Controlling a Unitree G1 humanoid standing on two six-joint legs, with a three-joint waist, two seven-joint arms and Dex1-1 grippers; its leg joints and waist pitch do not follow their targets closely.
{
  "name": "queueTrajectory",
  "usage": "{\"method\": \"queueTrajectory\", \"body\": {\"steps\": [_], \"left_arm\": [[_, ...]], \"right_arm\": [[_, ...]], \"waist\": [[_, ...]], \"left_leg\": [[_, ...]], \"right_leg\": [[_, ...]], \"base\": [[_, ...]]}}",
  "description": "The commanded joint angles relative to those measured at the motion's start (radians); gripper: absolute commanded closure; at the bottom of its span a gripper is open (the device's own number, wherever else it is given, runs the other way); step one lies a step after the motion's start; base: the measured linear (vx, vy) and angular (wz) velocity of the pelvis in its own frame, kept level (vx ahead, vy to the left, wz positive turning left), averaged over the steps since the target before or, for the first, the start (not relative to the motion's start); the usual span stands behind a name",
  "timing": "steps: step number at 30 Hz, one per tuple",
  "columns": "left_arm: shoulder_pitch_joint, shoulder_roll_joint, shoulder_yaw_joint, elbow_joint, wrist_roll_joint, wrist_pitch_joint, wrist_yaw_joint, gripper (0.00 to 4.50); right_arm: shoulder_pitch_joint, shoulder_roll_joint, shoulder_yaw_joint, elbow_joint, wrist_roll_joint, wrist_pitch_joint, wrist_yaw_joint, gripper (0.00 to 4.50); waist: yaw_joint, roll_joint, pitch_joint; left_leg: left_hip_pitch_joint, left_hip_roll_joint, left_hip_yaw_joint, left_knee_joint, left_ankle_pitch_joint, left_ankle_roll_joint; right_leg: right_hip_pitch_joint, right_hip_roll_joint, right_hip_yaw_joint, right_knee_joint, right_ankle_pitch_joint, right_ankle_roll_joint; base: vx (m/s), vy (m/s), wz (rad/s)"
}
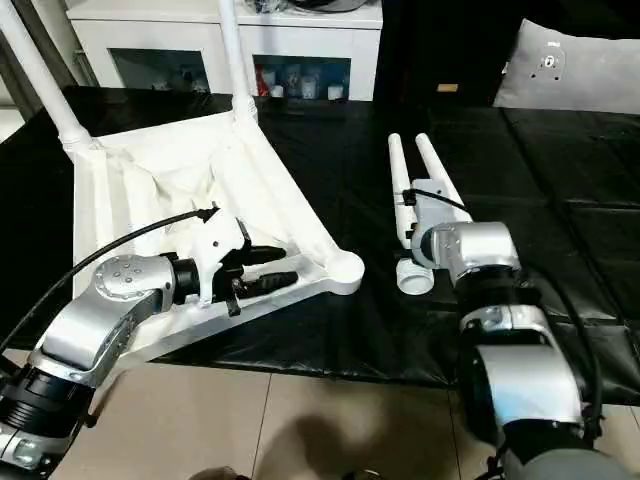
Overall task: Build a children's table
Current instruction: Pick table leg
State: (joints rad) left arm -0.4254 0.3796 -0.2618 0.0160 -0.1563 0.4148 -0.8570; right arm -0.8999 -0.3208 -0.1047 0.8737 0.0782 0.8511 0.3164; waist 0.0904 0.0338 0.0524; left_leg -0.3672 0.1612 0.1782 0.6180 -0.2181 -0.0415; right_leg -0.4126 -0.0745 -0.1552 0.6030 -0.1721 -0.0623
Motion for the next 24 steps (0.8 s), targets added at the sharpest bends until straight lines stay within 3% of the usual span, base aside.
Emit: {"method": "queueTrajectory", "body": {"steps": [1,2,5,8,9,11,18,24], "left_arm": [[-0.013,0.003,-0.007,-0.028,0.005,0.019,0.004,1.86],[-0.014,0.0,-0.007,-0.035,0.008,0.027,0.006,1.61],[-0.015,-0.004,-0.009,-0.044,0.006,0.037,0.013,1.51],[-0.009,-0.005,-0.013,-0.05,0.002,0.039,0.012,1.16],[-0.007,-0.004,-0.016,-0.054,0.001,0.042,0.011,1.1],[-0.007,-0.008,-0.02,-0.054,0.003,0.045,0.012,0.95],[-0.011,-0.017,-0.019,-0.056,0.0,0.053,0.017,0.32],[-0.017,-0.028,0.0,-0.042,0.004,0.029,0.049,0.0]], "right_arm": [[-0.014,-0.011,-0.013,0.033,0.013,0.021,0.016,1.02],[-0.021,-0.019,-0.016,0.055,0.015,0.025,0.024,1.23],[-0.023,-0.031,-0.018,0.071,0.017,0.019,0.023,1.32],[-0.019,-0.035,-0.015,0.068,0.019,0.021,0.026,1.67],[-0.017,-0.036,-0.016,0.066,0.019,0.024,0.03,1.67],[-0.012,-0.037,-0.02,0.065,0.018,0.027,0.033,1.89],[0.0,-0.033,-0.024,0.063,0.025,0.02,0.021,2.47],[0.028,-0.022,-0.037,0.016,0.032,-0.012,0.003,2.64]], "waist": [[0.002,-0.024,-0.074],[0.003,-0.022,-0.074],[0.003,-0.023,-0.073],[0.002,-0.024,-0.075],[0.003,-0.019,-0.075],[0.002,-0.023,-0.075],[0.002,-0.02,-0.075],[0.002,-0.023,-0.073]], "left_leg": [[0.001,0.073,-0.026,-0.062,-0.003,0.077],[0.001,0.072,-0.025,-0.061,-0.003,0.077],[0.001,0.072,-0.025,-0.06,-0.004,0.076],[0.002,0.074,-0.027,-0.06,-0.005,0.072],[0.002,0.073,-0.027,-0.06,-0.003,0.072],[0.001,0.072,-0.026,-0.059,-0.003,0.074],[0.001,0.073,-0.026,-0.058,-0.009,0.074],[0.003,0.074,-0.027,-0.061,-0.029,0.062]], "right_leg": [[0.074,-0.1,0.084,-0.066,-0.215,-0.119],[0.074,-0.1,0.083,-0.067,-0.224,-0.119],[0.074,-0.1,0.083,-0.07,-0.237,-0.114],[0.074,-0.098,0.082,-0.067,-0.23,-0.112],[0.074,-0.099,0.082,-0.066,-0.223,-0.116],[0.074,-0.097,0.082,-0.066,-0.216,-0.119],[0.075,-0.098,0.08,-0.069,-0.221,-0.12],[0.075,-0.099,0.08,-0.073,-0.251,-0.108]], "base": [[0.0,0.0,0.0],[0.0,0.0,0.0],[0.0,0.0,0.0],[0.0,0.0,0.0],[0.0,0.0,0.0],[0.0,0.0,0.0],[0.0,0.0,0.0],[0.0,0.0,0.0]]}}
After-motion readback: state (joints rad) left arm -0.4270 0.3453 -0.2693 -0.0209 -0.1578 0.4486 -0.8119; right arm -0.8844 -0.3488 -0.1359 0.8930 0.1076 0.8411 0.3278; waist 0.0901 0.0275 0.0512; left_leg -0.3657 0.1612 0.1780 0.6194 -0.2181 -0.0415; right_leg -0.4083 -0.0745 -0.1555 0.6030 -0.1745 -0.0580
